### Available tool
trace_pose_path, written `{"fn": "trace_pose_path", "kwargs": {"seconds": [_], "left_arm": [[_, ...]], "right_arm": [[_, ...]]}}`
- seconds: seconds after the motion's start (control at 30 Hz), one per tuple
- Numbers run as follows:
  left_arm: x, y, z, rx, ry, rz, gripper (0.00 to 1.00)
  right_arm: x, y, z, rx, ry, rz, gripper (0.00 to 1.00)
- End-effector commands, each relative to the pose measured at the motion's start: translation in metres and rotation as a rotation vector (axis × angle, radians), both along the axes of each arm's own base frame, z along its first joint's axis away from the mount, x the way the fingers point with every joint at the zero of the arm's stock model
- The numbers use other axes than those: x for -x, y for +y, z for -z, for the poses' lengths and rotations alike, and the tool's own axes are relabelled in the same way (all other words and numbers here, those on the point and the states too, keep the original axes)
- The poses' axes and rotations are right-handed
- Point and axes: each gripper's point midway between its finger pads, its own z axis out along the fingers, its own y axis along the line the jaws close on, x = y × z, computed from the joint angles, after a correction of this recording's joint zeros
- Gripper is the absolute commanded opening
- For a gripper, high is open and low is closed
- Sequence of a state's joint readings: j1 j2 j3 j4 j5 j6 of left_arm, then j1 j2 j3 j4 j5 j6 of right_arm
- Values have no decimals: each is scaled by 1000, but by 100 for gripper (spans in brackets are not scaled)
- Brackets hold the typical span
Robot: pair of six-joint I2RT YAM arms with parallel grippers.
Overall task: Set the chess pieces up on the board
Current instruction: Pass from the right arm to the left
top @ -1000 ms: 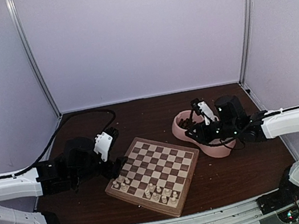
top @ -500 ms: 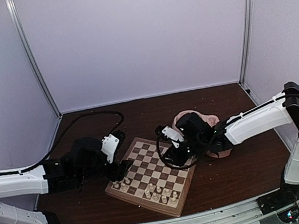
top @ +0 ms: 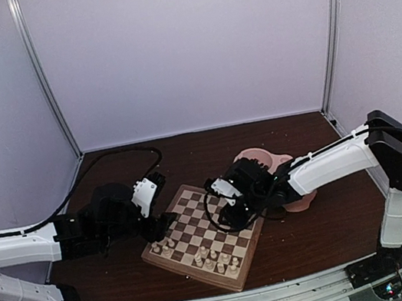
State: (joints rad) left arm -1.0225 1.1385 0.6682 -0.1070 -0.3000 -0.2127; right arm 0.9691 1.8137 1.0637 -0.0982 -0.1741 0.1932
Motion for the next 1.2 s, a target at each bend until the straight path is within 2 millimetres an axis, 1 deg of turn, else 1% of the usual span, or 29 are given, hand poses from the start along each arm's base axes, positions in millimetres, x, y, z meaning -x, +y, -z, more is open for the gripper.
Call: {"fn": "trace_pose_path", "kwargs": {"seconds": [0.0,0.13,0.33,0.47,0.6,0.7,0.83,0.87,1.0,1.17], "left_arm": [[-6,-1,-19,47,-29,-24,71],[-6,-2,-17,42,-26,-23,71],[-6,-3,-16,37,-22,-21,71],[-6,-3,-16,40,-21,-22,71],[-5,-5,-15,41,-13,-16,71],[-6,-5,-14,41,-8,-18,71],[-5,-6,-15,48,-6,-14,71],[-5,-6,-15,51,-6,-14,71],[-4,-7,-15,64,-3,-12,71],[-3,-12,-12,83,20,-2,72]], "right_arm": [[-2,0,-9,20,-34,-3,36],[-4,-6,-9,60,-47,3,36],[-6,-12,2,131,-35,10,36],[-8,-15,3,150,-40,22,31],[-9,-17,6,174,-40,28,31],[-11,-20,11,205,-37,37,30],[-10,-19,14,208,-25,32,27],[-10,-19,14,206,-25,30,27],[-9,-18,10,185,-32,30,20],[-5,-16,-4,122,-51,20,14]]}}
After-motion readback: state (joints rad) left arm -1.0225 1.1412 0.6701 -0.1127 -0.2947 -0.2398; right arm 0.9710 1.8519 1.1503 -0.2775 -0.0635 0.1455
